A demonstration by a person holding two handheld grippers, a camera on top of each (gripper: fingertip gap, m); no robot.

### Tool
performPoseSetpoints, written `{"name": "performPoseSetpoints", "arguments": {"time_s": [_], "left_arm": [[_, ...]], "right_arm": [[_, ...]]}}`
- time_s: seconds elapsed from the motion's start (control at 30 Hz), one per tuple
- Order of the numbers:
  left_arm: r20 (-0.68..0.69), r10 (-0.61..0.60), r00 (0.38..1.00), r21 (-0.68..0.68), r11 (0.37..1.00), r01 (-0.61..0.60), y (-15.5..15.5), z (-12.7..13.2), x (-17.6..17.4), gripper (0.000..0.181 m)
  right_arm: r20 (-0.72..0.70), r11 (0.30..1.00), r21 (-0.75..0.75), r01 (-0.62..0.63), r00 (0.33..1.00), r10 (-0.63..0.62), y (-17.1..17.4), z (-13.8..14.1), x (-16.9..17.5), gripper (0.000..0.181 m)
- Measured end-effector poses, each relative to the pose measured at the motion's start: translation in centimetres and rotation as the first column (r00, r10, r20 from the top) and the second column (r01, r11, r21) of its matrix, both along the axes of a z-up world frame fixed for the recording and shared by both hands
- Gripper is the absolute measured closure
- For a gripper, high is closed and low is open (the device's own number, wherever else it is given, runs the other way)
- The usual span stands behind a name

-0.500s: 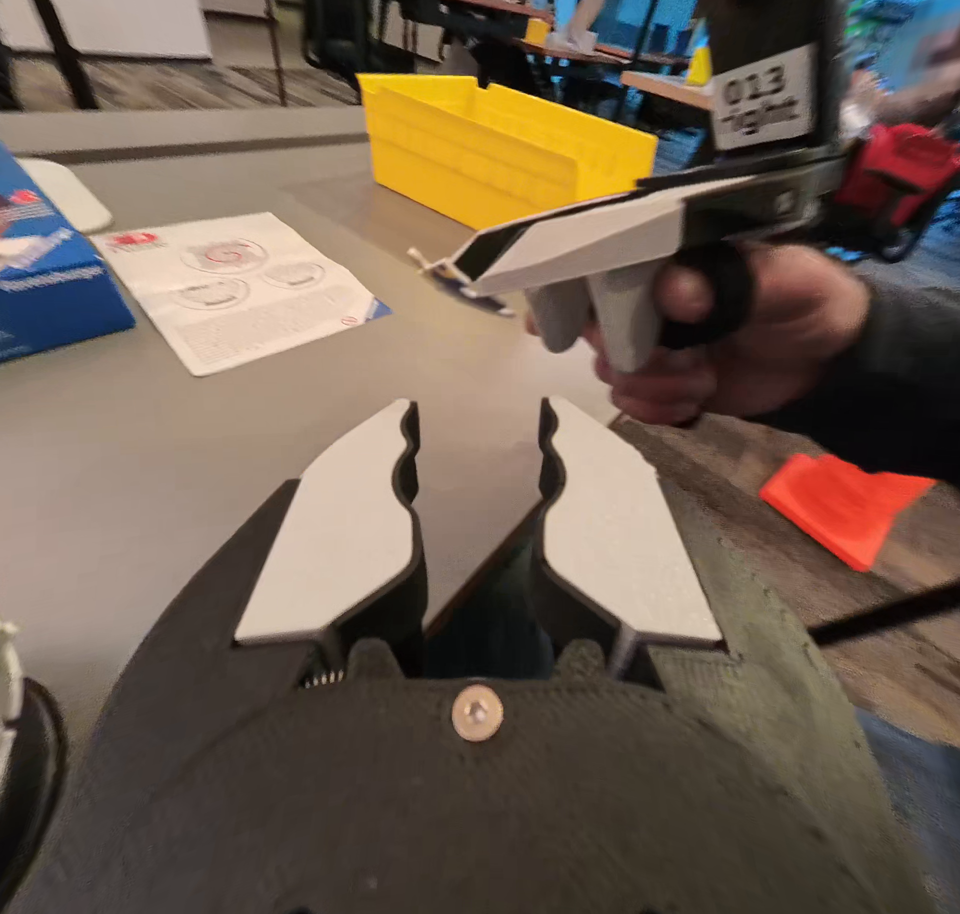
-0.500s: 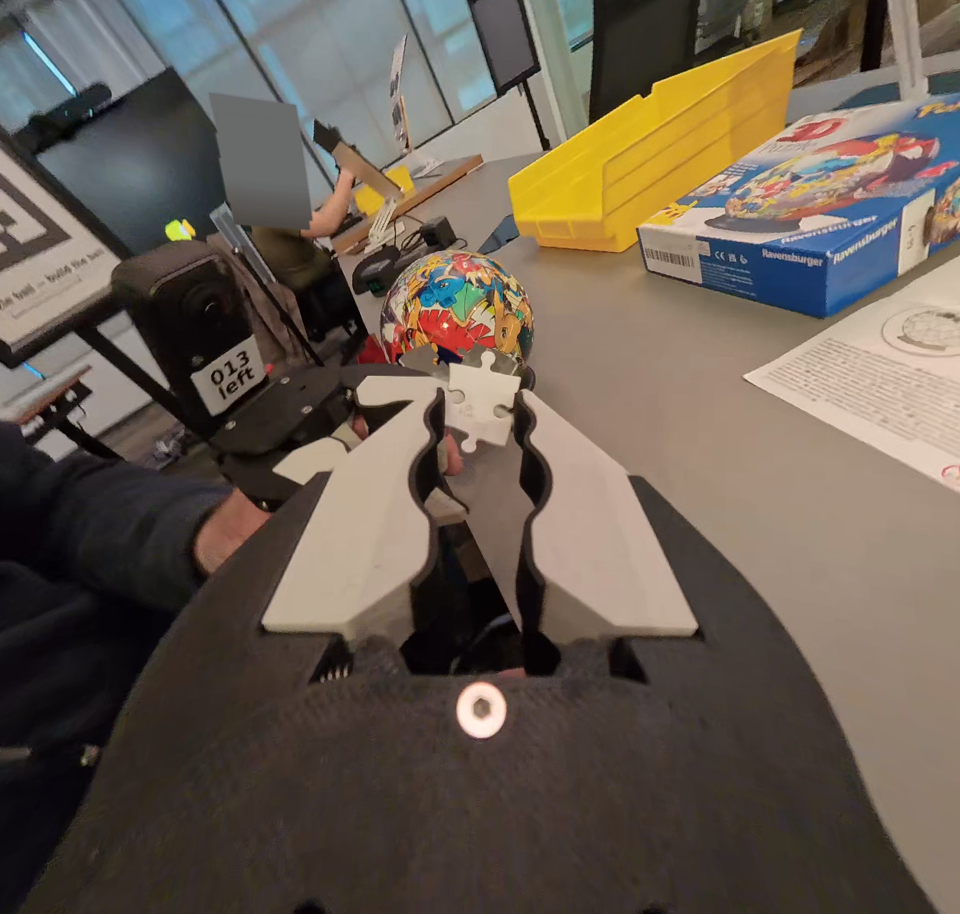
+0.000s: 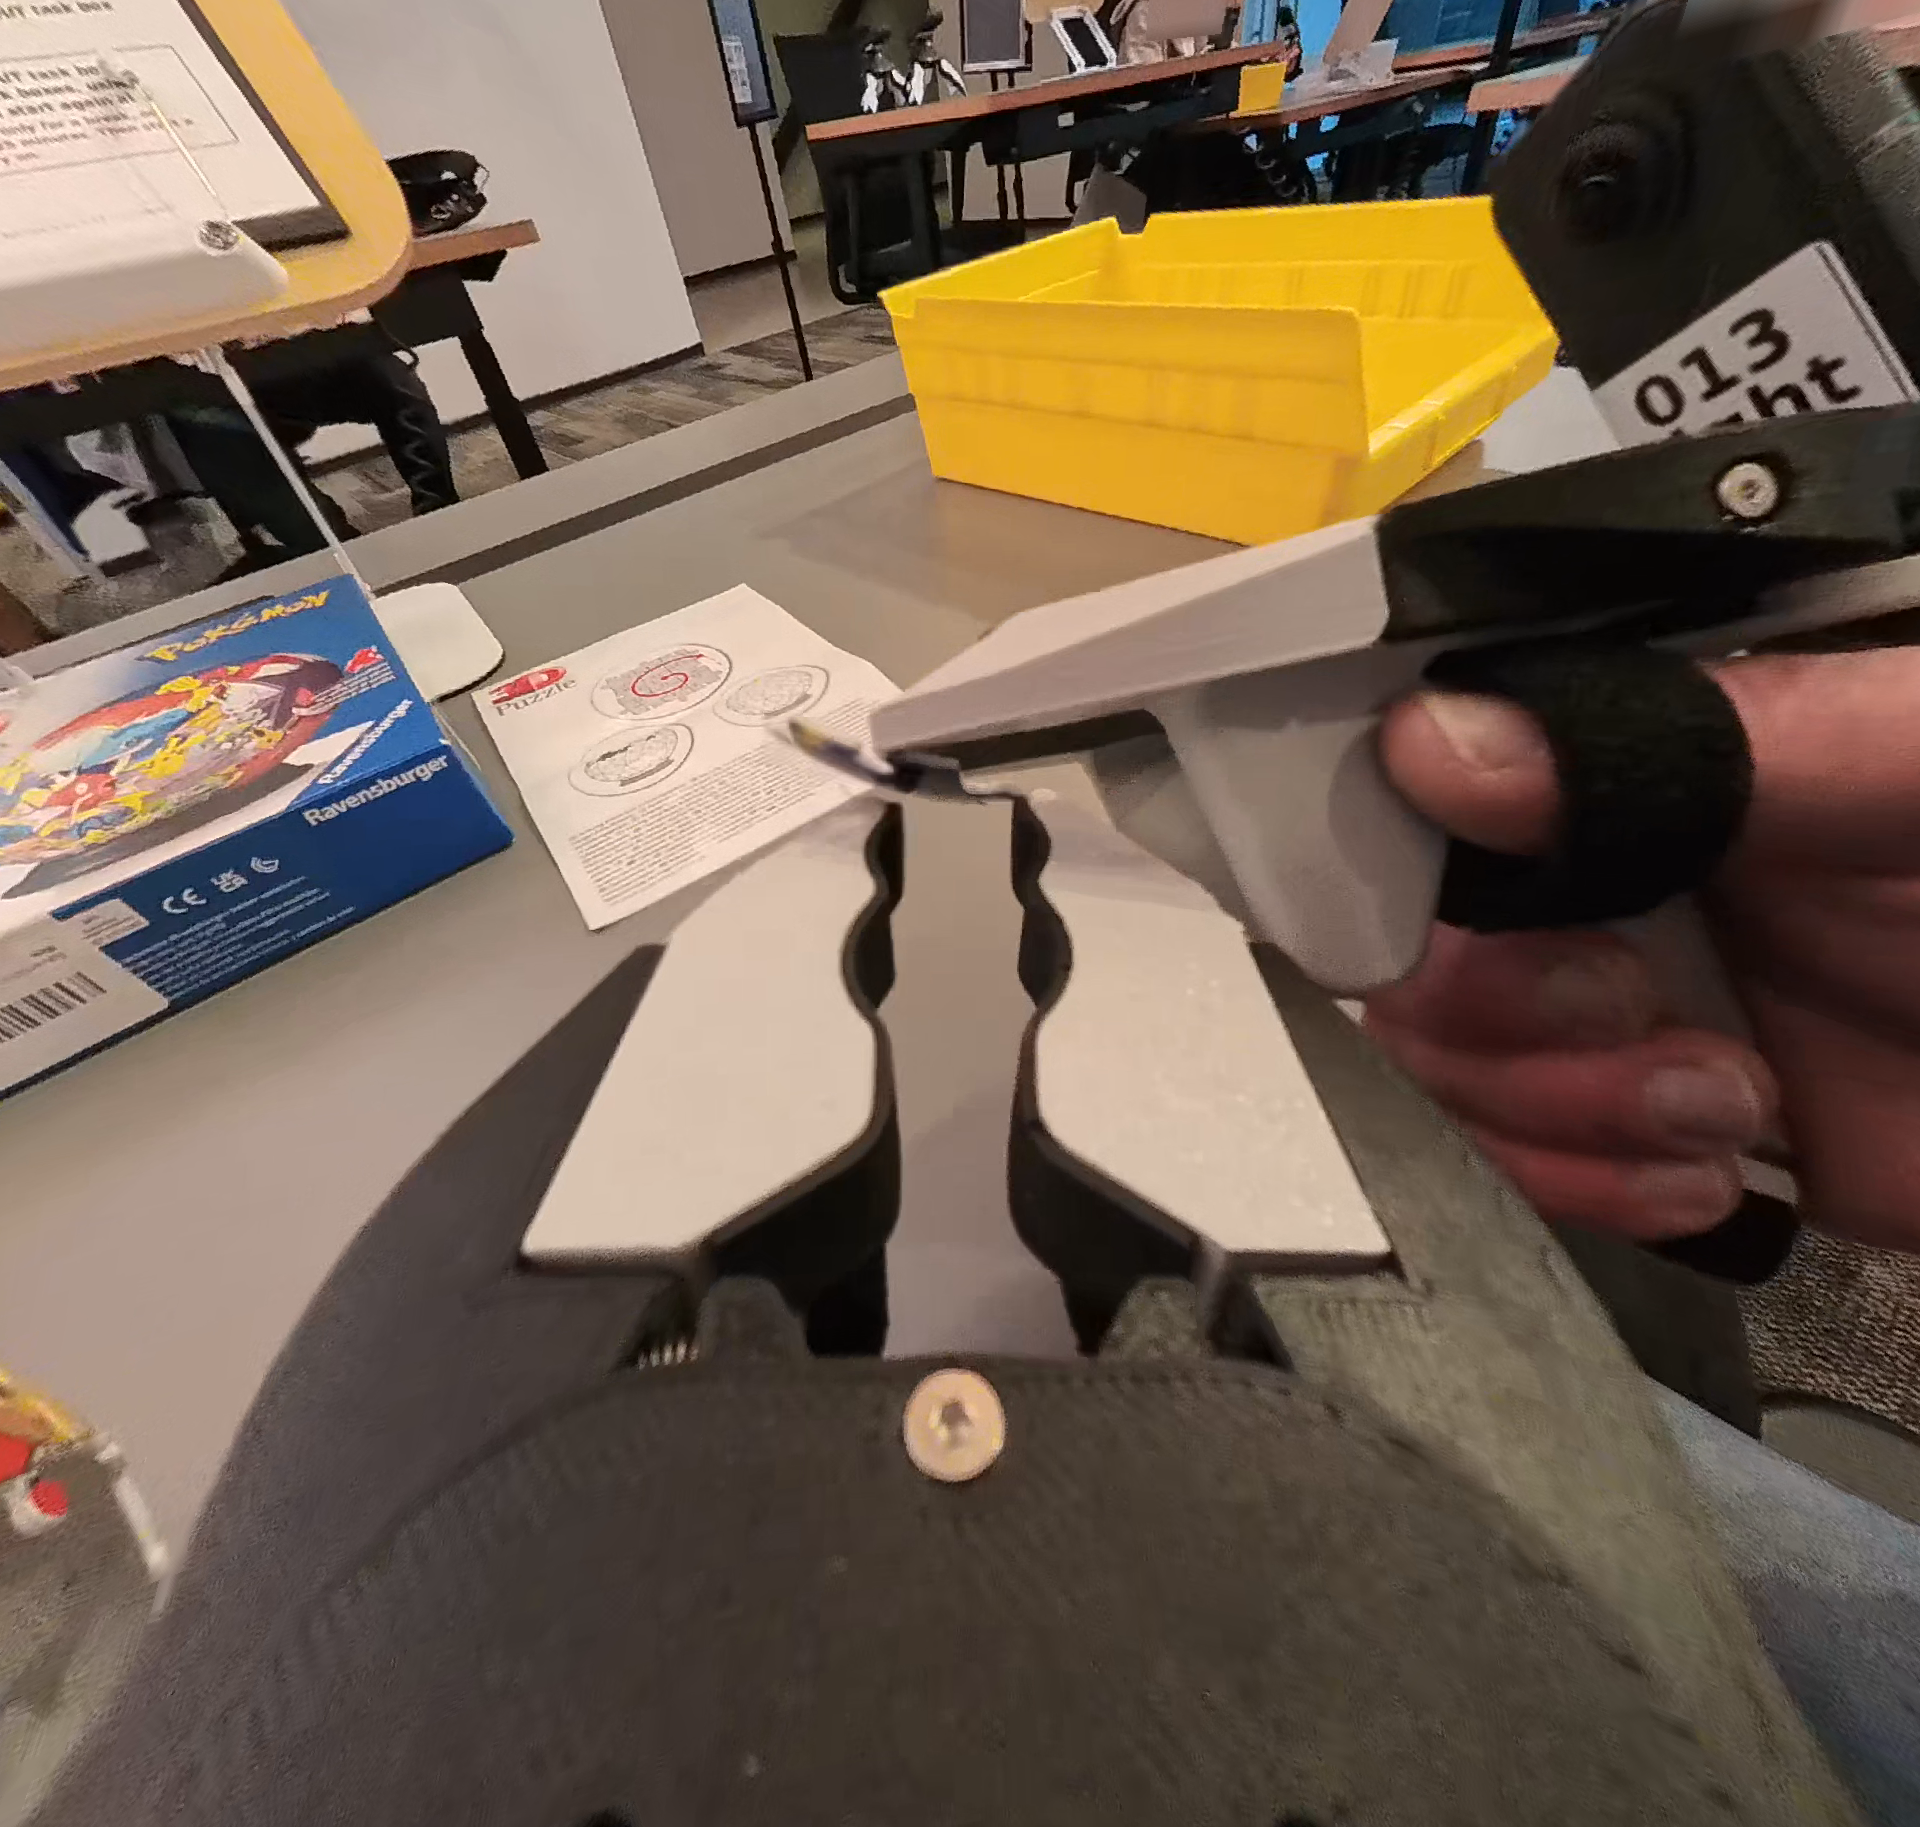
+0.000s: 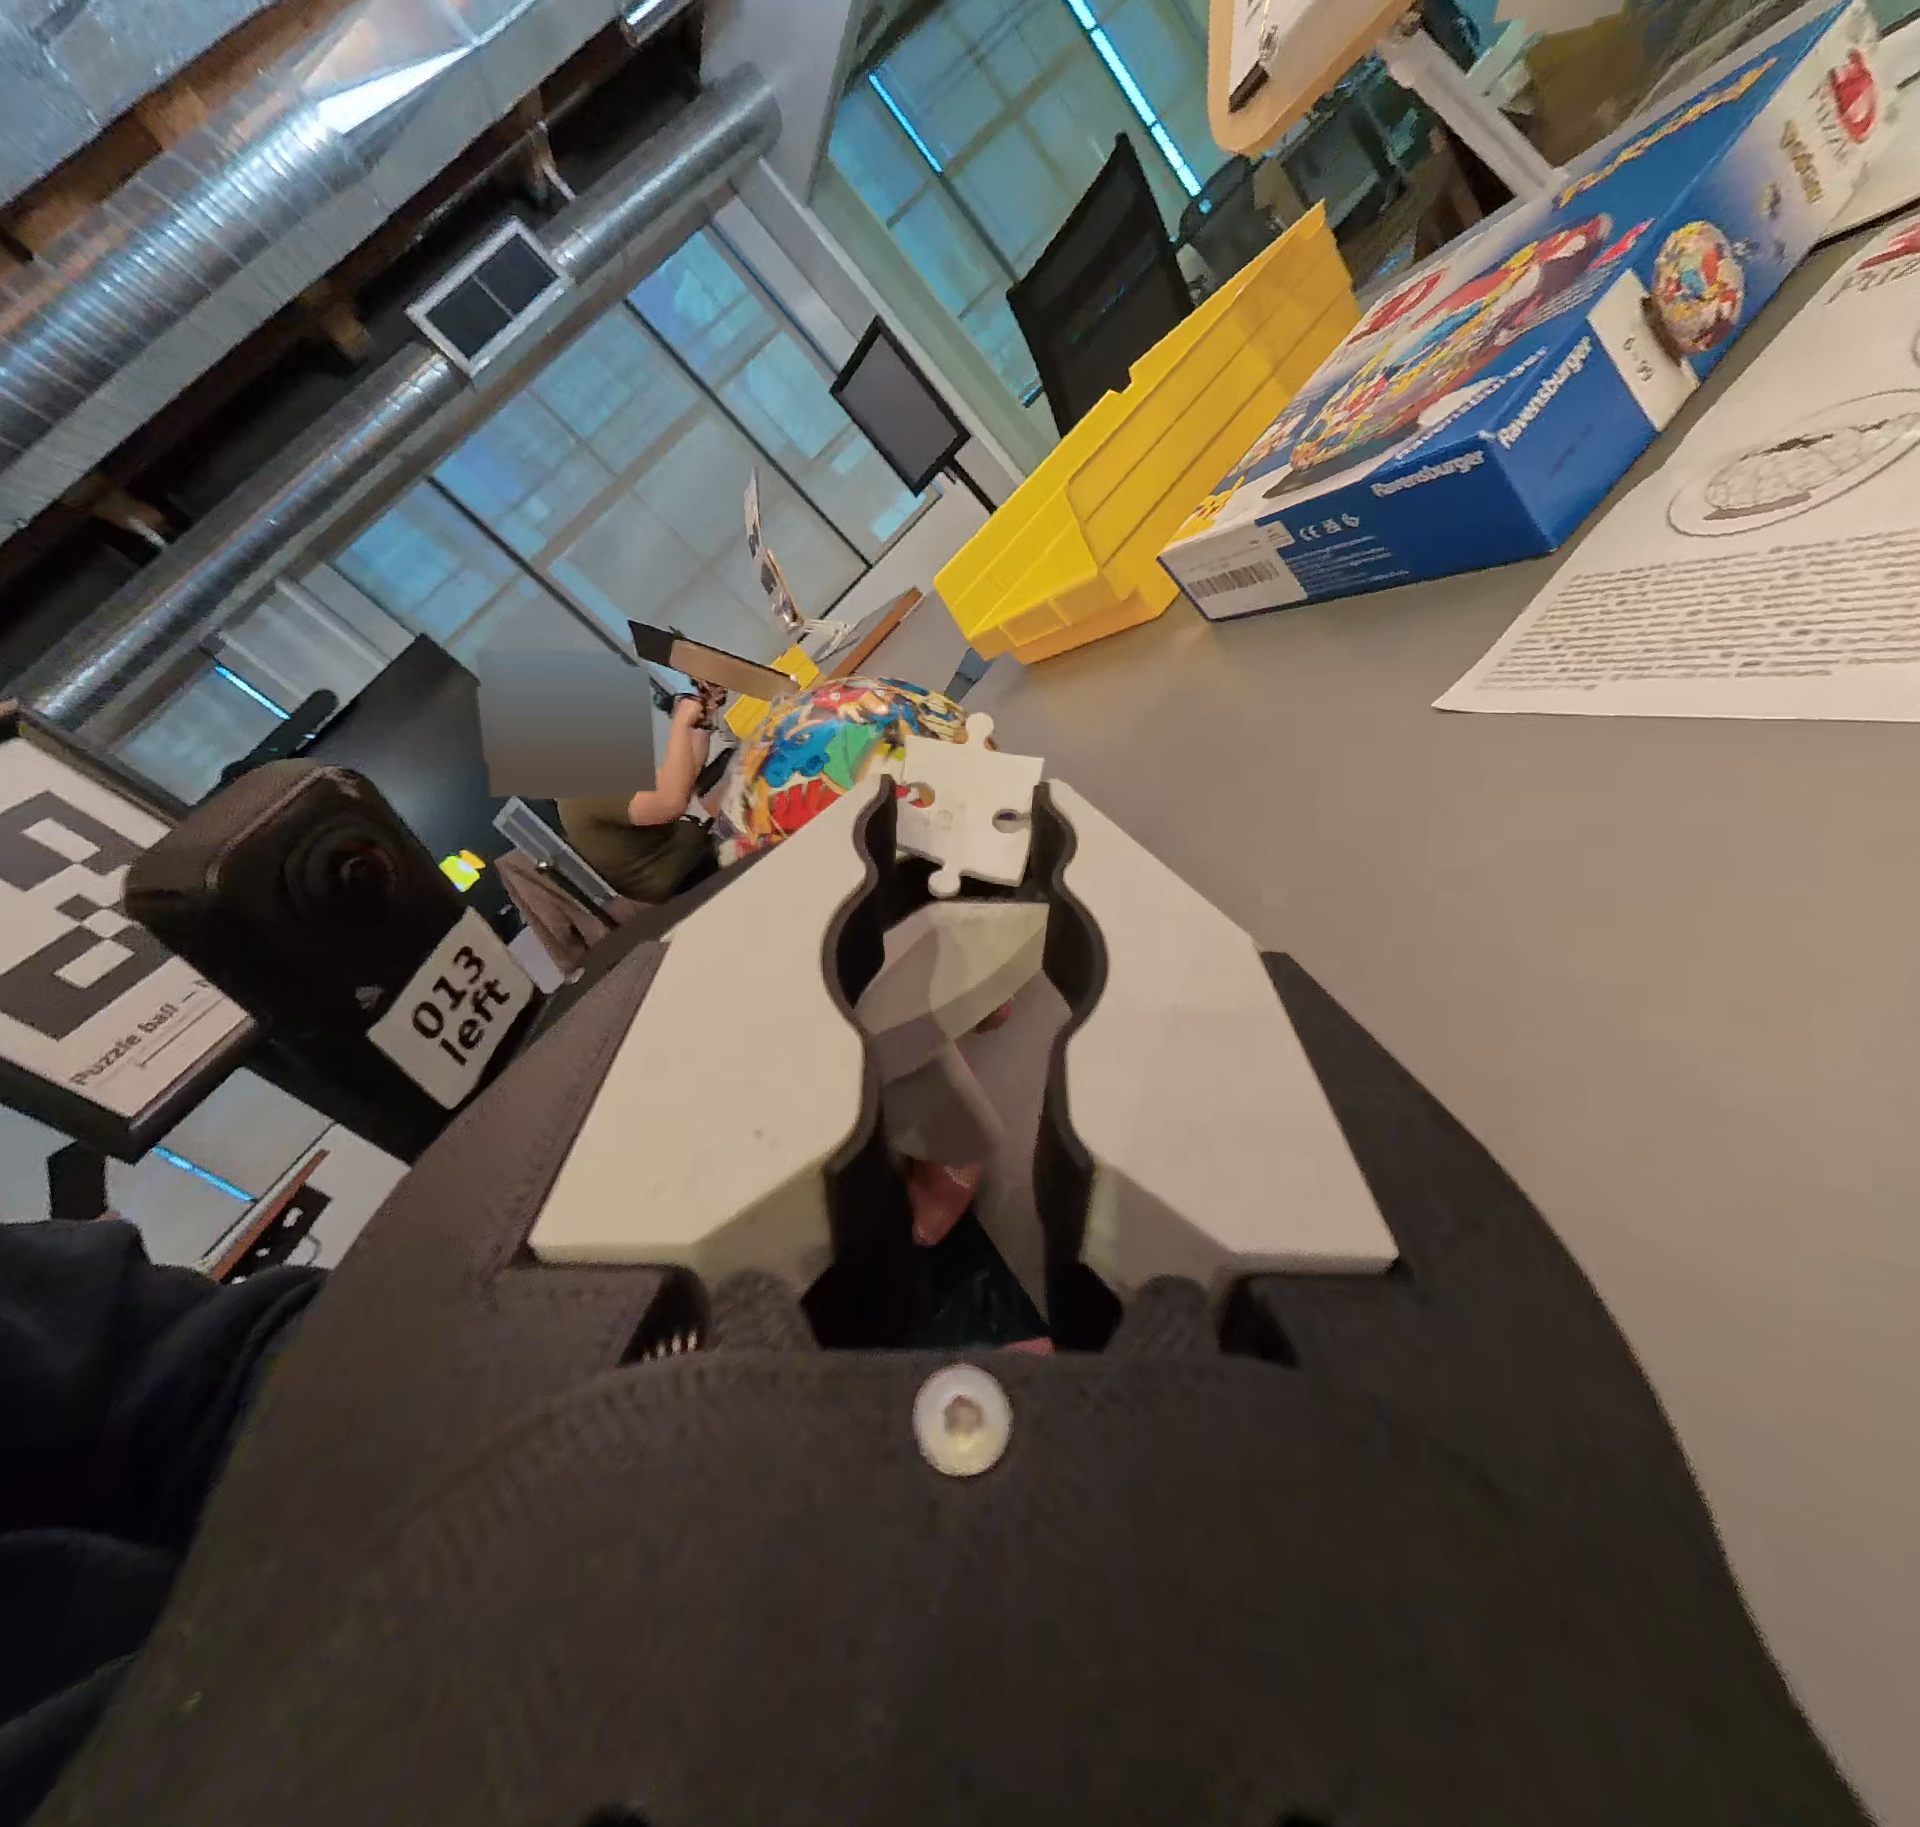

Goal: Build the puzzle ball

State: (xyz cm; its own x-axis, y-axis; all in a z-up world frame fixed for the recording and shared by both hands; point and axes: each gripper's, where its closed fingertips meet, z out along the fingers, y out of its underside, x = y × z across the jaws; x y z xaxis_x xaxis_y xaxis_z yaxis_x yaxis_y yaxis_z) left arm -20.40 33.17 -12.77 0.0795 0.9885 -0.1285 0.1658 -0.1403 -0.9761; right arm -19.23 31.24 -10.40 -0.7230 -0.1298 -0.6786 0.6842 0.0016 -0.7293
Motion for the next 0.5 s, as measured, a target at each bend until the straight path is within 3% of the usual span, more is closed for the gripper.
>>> {"name": "performPoseSetpoints", "arguments": {"time_s": [0.07, 0.37, 0.5], "left_arm": [[-0.008, -0.007, 1.000, 0.010, 1.000, 0.007, 0.11, -0.12, -0.05, 0.165], [-0.003, -0.020, 1.000, 0.037, 0.999, 0.020, -0.40, 0.52, -0.47, 0.151], [0.000, -0.040, 0.999, 0.104, 0.994, 0.040, 0.02, 0.13, -0.56, 0.158]], "right_arm": [[0.014, 1.000, 0.012, 0.012, 1.000, -0.012, -0.19, -0.61, -0.25, 0.157], [0.050, 0.999, -0.006, 0.049, 0.998, -0.048, -0.02, -0.81, -0.95, 0.157], [0.048, 0.998, -0.013, 0.058, 0.997, -0.057, 0.24, -0.66, -1.10, 0.158]]}}
